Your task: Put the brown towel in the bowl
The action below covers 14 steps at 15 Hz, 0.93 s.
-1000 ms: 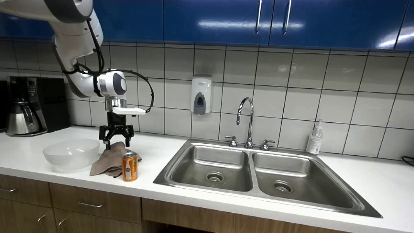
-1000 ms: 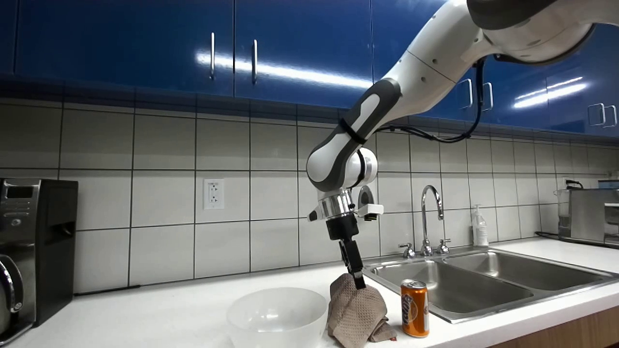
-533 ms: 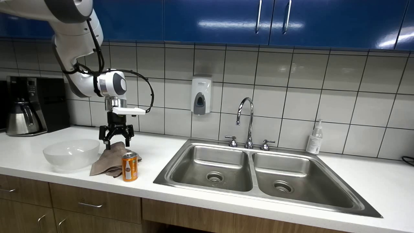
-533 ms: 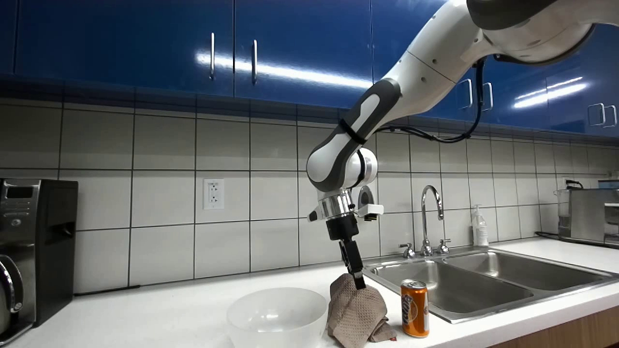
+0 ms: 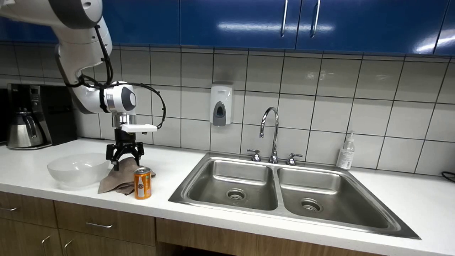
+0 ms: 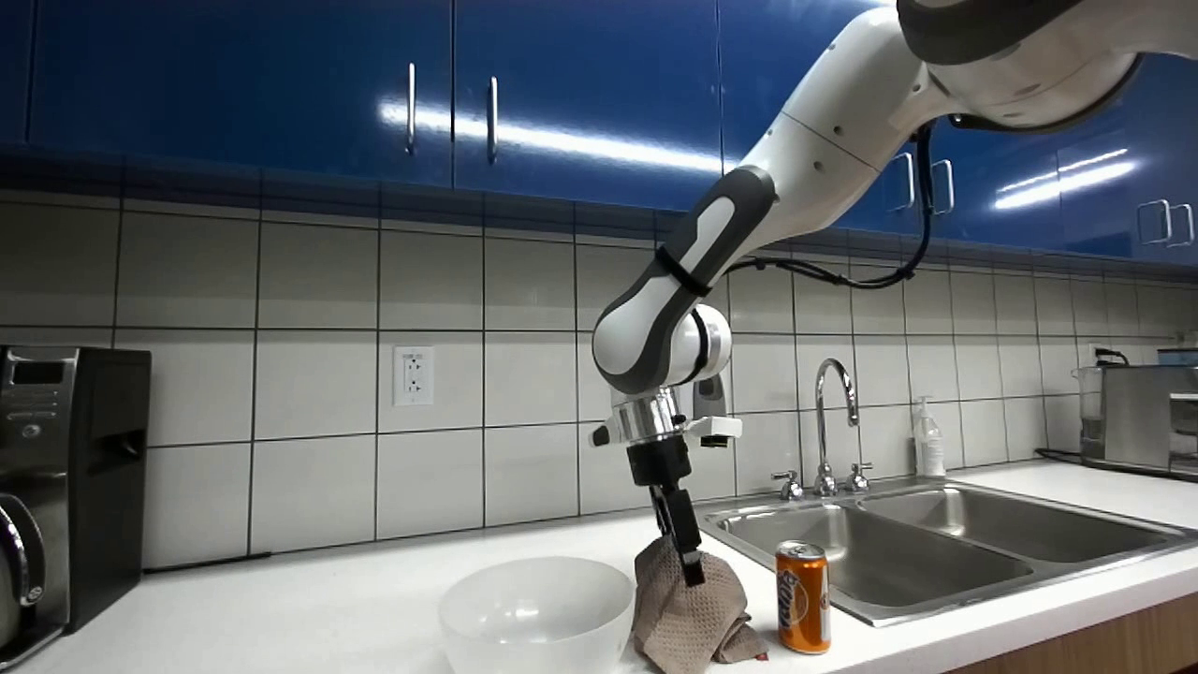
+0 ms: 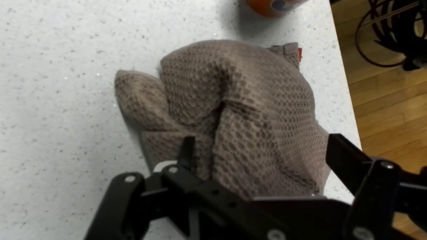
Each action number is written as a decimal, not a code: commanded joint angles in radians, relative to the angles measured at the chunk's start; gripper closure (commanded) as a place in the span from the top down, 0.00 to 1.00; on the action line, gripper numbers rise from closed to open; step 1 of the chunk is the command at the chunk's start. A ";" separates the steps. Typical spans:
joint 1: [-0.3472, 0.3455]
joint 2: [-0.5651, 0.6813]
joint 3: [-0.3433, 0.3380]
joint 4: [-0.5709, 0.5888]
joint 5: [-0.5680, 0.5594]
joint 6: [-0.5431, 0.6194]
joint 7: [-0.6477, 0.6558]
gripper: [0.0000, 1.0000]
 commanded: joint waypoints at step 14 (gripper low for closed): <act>-0.018 0.002 0.007 -0.050 -0.040 0.136 -0.077 0.11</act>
